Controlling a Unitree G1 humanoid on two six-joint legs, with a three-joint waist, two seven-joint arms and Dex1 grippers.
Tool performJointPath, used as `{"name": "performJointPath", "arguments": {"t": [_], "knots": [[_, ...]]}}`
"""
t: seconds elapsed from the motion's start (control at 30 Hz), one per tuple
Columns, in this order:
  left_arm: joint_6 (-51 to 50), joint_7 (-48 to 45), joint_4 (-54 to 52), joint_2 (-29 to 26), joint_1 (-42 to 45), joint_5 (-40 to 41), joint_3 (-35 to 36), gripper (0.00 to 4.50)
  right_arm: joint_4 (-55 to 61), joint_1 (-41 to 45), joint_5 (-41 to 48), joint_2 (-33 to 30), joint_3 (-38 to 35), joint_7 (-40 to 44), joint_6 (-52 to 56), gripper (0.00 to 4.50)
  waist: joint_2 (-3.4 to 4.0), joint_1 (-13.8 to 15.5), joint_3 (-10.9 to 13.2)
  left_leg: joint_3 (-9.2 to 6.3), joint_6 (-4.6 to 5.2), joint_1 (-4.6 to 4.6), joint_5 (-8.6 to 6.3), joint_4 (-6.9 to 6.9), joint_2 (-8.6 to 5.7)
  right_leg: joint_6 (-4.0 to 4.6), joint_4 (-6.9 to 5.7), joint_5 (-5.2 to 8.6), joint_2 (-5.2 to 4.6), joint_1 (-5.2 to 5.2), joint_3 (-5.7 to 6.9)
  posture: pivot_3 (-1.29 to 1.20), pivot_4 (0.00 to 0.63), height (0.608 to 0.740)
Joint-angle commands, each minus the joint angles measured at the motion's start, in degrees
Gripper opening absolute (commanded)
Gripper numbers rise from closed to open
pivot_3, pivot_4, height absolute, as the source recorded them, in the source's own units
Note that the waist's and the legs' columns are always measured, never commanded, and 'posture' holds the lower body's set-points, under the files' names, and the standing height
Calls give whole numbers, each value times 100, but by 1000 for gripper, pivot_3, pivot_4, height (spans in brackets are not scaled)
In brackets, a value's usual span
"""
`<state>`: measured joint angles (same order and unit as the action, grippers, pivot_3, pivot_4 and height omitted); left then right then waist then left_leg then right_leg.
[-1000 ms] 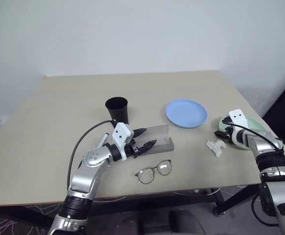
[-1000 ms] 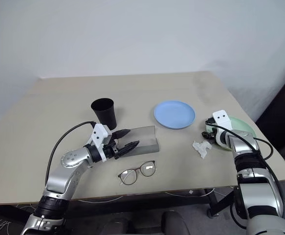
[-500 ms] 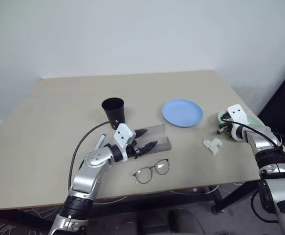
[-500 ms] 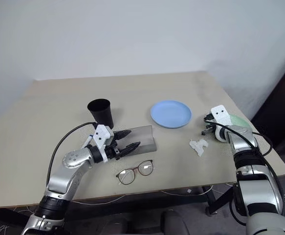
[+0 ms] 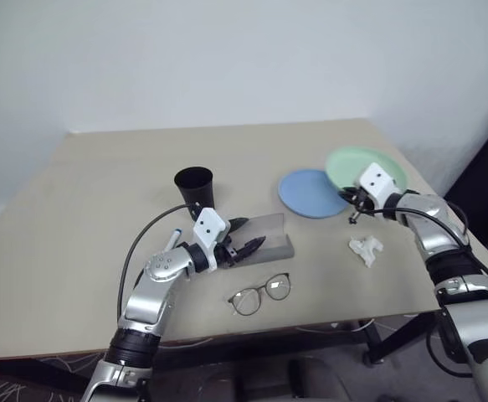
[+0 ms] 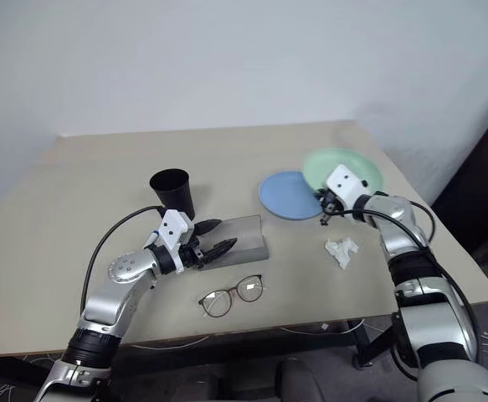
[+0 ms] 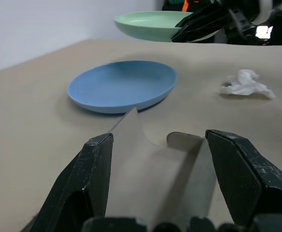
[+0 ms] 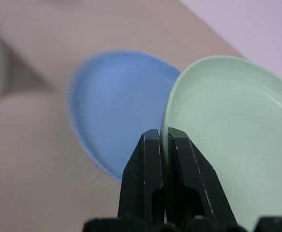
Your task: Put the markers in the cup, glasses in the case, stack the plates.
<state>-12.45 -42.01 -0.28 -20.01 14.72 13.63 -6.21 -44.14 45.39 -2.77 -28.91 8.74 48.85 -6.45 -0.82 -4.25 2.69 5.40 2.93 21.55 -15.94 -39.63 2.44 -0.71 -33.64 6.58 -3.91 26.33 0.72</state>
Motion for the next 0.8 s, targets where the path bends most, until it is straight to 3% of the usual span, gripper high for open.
{"name": "performJointPath", "arguments": {"t": [0.03,0.33,0.7,0.8], "knots": [[188,11,48,-30,211,-32,98,3221,-342,504,-39,199,116,345,-410,41,0,0,0,0,0,-1,0,0,0,0,-2,0,0,0,0,0,0,732],[232,69,-24,-29,157,-53,106,3221,-1975,1379,-257,763,137,274,-711,41,1,11,0,-3,1,8,-1,2,-4,0,-1,0,-2,3,0,0,0,732],[228,107,-79,-49,111,-72,101,3221,-2602,1579,-495,1105,141,194,-776,41,1,9,0,-3,1,3,0,2,-2,0,-6,-1,-1,1,0,0,0,732],[226,109,-91,-41,102,-83,91,3221,-2638,1593,-513,1129,91,137,-782,717,2,9,-1,-3,0,3,0,2,-2,0,-6,-1,-1,2,0,0,0,732]]}}
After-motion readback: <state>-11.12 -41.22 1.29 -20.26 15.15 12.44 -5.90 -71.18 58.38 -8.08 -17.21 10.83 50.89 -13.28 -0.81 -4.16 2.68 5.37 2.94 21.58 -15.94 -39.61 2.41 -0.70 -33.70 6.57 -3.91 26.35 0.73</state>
